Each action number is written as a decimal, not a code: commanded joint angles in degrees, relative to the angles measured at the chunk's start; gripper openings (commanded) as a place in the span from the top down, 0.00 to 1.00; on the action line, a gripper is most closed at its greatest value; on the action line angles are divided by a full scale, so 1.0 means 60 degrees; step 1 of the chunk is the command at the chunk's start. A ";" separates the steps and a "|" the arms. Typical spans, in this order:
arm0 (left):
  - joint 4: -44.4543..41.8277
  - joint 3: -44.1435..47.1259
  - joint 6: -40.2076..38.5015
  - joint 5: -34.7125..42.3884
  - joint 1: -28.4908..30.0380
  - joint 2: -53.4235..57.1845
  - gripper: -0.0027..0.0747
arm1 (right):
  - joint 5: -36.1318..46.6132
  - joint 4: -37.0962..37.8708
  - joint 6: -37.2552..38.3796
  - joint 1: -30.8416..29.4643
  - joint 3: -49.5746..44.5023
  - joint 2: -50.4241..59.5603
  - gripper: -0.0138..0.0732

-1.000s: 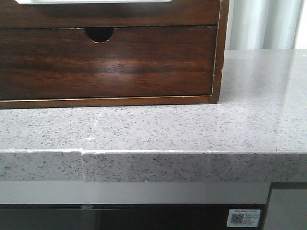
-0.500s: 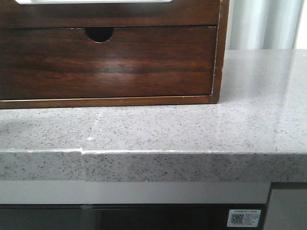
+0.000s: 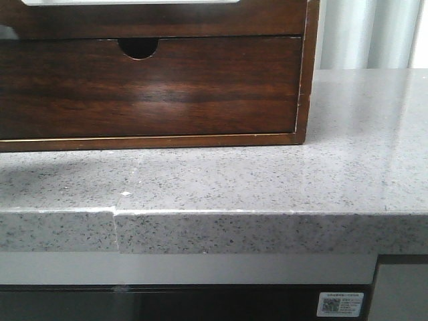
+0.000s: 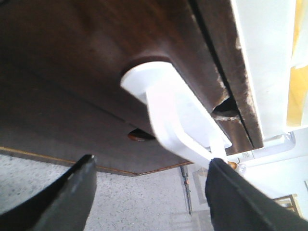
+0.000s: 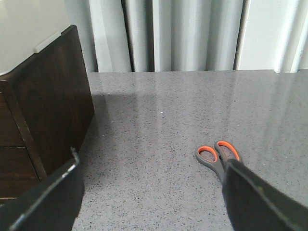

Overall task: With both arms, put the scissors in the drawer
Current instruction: 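Pull the drawer open toward the robot with the left gripper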

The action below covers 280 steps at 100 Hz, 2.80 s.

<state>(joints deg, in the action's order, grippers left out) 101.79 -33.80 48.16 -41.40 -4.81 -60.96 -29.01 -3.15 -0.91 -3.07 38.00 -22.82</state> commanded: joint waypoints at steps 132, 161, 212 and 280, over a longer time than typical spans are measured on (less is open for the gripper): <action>0.0597 -0.1334 0.0303 -0.3755 0.0603 -0.1578 0.89 | 0.0832 0.0014 -0.0018 0.0028 0.0307 -0.0167 0.23; 0.0515 0.0409 0.0303 -0.4085 0.1078 0.0346 0.94 | 0.0832 0.0014 -0.0018 0.0028 0.0307 -0.0167 0.23; 0.0108 0.2136 0.0182 -0.3637 0.1095 0.3521 0.95 | 0.0832 0.0014 -0.0018 0.0028 0.0307 -0.0167 0.23; -0.3128 0.1487 -0.0414 -0.3472 0.1557 0.3726 0.44 | 0.0163 0.0363 -0.0018 0.0028 0.0699 -0.0447 0.23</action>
<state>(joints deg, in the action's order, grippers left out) 84.73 -21.73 47.84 -60.65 3.42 -39.59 -30.57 -2.69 -0.87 -3.07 38.91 -23.43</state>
